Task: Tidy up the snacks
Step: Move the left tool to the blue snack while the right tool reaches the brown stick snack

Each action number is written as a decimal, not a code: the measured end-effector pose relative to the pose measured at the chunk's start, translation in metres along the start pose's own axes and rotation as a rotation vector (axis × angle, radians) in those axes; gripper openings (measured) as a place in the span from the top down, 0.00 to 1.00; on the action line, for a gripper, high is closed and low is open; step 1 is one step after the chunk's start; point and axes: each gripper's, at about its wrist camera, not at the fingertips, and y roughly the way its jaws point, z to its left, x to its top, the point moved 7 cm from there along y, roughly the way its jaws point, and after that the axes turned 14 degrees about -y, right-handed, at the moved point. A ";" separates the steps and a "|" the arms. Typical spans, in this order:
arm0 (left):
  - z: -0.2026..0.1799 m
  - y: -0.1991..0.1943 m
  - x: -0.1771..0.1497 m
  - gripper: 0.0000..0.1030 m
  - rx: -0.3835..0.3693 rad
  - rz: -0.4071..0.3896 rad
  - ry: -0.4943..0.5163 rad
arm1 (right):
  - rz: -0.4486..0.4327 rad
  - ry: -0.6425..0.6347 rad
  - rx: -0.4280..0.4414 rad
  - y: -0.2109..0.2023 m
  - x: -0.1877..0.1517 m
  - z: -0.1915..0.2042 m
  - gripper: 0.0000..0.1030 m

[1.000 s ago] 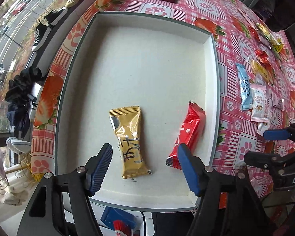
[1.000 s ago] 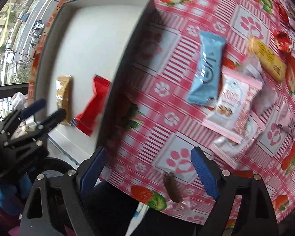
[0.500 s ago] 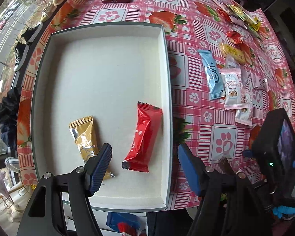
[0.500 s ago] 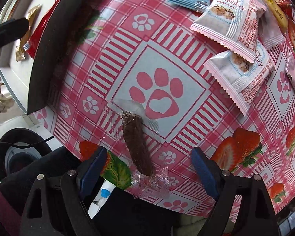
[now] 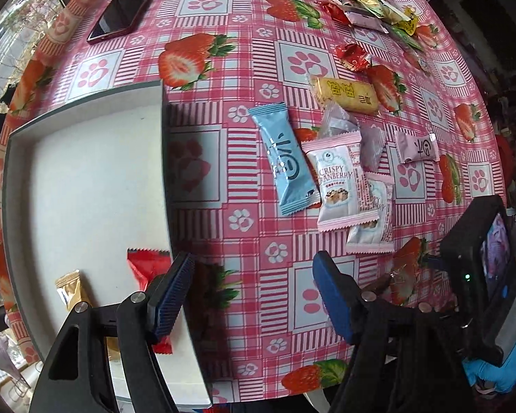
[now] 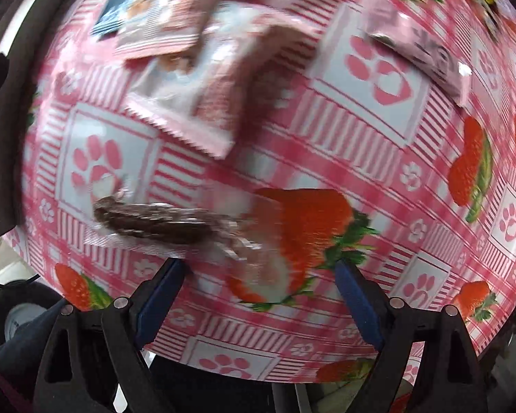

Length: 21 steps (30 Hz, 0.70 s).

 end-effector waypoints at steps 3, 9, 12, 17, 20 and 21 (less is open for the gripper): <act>-0.010 0.012 0.012 0.27 0.002 0.014 -0.012 | 0.008 0.091 0.031 0.006 -0.013 -0.034 0.07; -0.014 0.032 0.036 0.27 0.022 0.035 -0.083 | 0.001 0.117 0.034 0.008 -0.031 -0.087 0.02; -0.016 0.044 0.046 0.27 0.032 0.049 -0.112 | 0.006 0.083 0.043 0.010 -0.043 -0.068 0.02; -0.018 0.058 0.057 0.23 0.062 0.046 -0.139 | -0.043 0.150 0.087 -0.008 -0.056 -0.079 0.02; -0.024 0.062 0.063 0.23 0.104 0.033 -0.116 | -0.072 0.184 0.101 -0.024 -0.054 -0.093 0.02; -0.027 0.064 0.066 0.23 0.120 0.030 -0.107 | -0.080 0.197 0.111 -0.028 -0.056 -0.101 0.02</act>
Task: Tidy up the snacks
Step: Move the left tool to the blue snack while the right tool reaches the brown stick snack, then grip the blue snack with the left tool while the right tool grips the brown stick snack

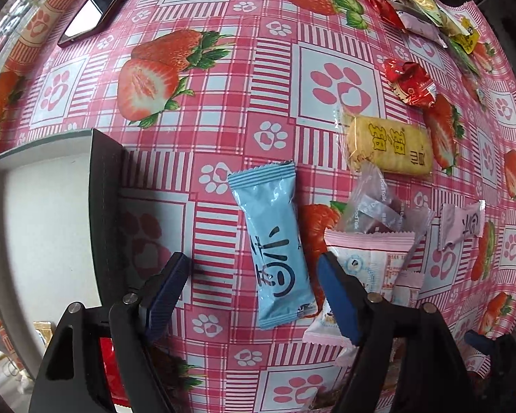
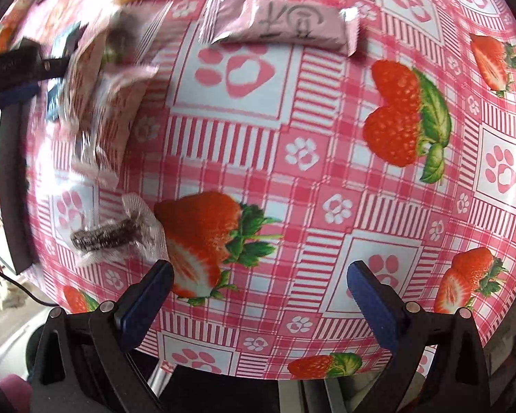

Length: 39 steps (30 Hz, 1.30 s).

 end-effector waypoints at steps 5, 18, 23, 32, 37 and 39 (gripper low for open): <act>-0.017 0.003 0.009 0.22 0.048 -0.029 0.027 | -0.019 0.089 0.049 -0.015 0.011 -0.028 0.02; -0.021 -0.008 -0.016 0.75 -0.001 -0.005 0.108 | -0.021 -0.023 0.087 -0.014 0.021 0.022 0.02; -0.002 -0.008 -0.058 0.75 -0.007 0.027 0.129 | -0.006 -0.002 0.078 -0.007 0.037 0.042 0.02; 0.010 -0.004 -0.094 0.74 0.002 0.026 0.159 | 0.059 -0.002 -0.061 0.000 0.006 0.015 0.02; 0.006 -0.005 -0.093 0.74 -0.006 0.023 0.166 | -0.047 -0.221 -0.070 -0.036 -0.001 0.047 0.02; 0.010 -0.004 -0.093 0.74 -0.011 0.028 0.168 | -0.077 -0.382 -0.107 -0.044 0.000 0.075 0.02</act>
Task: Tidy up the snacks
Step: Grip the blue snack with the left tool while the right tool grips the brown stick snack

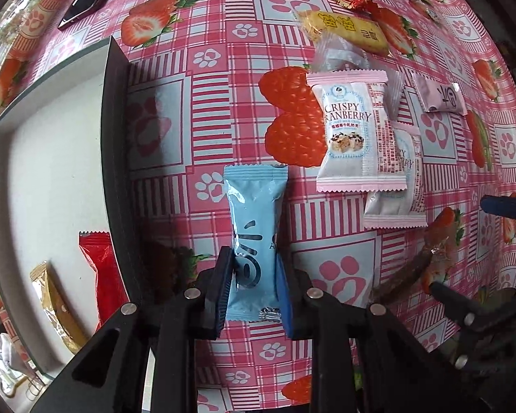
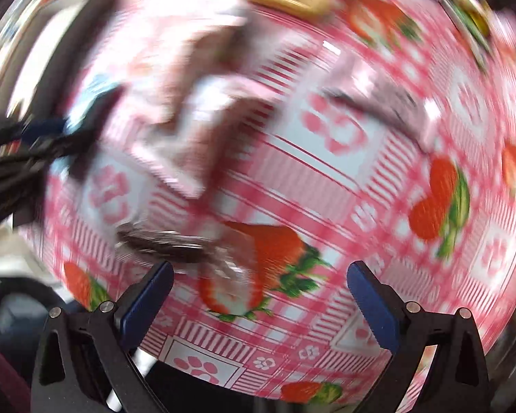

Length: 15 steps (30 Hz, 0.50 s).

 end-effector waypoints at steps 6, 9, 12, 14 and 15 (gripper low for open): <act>0.009 -0.001 0.005 0.74 -0.048 0.015 -0.026 | 0.023 -0.336 -0.083 0.002 0.007 0.059 0.02; 0.012 0.000 0.005 0.74 -0.054 0.016 -0.037 | 0.053 -0.347 -0.114 0.015 0.013 0.071 0.02; 0.016 0.000 0.006 0.74 -0.048 0.014 -0.037 | 0.080 -0.231 -0.068 0.026 0.017 0.054 0.02; 0.016 0.000 0.005 0.74 -0.043 0.011 -0.032 | 0.089 -0.090 0.001 0.029 0.016 0.037 0.01; 0.015 0.000 0.005 0.74 -0.041 0.011 -0.030 | 0.086 -0.021 0.007 0.027 0.013 0.026 0.01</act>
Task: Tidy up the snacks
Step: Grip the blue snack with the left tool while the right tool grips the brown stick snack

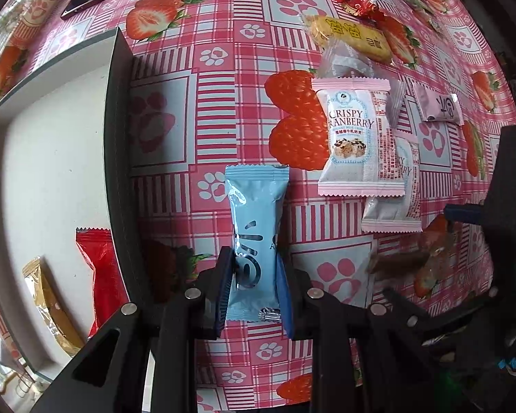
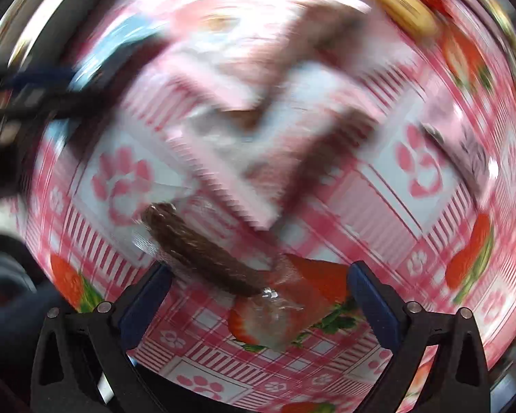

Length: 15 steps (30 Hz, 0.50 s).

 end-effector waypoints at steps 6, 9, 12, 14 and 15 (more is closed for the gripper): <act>-0.007 0.000 -0.002 0.73 0.020 0.001 0.018 | 0.006 0.101 0.015 -0.006 -0.017 -0.031 0.01; -0.012 0.000 -0.004 0.67 0.031 0.004 0.042 | -0.010 0.056 -0.014 -0.014 0.008 -0.013 0.01; -0.019 0.000 -0.005 0.57 0.039 0.010 0.061 | -0.027 -0.014 -0.040 -0.005 0.026 -0.004 0.01; -0.024 0.001 -0.006 0.50 0.038 0.015 0.070 | -0.037 -0.069 -0.065 -0.001 0.039 0.019 0.01; -0.027 0.001 -0.007 0.48 0.042 0.016 0.075 | -0.041 -0.092 -0.076 -0.002 0.043 0.025 0.01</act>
